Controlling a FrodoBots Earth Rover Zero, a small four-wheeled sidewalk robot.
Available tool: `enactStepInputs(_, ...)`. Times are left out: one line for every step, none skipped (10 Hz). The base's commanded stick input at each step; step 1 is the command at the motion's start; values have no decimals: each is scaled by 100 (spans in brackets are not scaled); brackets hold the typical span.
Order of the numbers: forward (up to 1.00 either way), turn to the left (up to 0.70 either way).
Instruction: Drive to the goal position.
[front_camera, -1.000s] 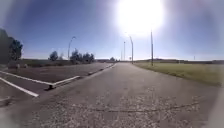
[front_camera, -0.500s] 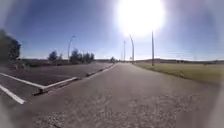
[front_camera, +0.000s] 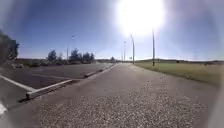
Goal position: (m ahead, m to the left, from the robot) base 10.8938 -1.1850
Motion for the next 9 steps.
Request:
enactStepInputs(100, -10)
enactStepInputs(100, -40)
enactStepInputs(100, -40)
enactStepInputs(100, -40)
enactStepInputs(100, -40)
enactStepInputs(100, -40)
enactStepInputs(100, -40)
enactStepInputs(100, -40)
enactStepInputs(100, 0)
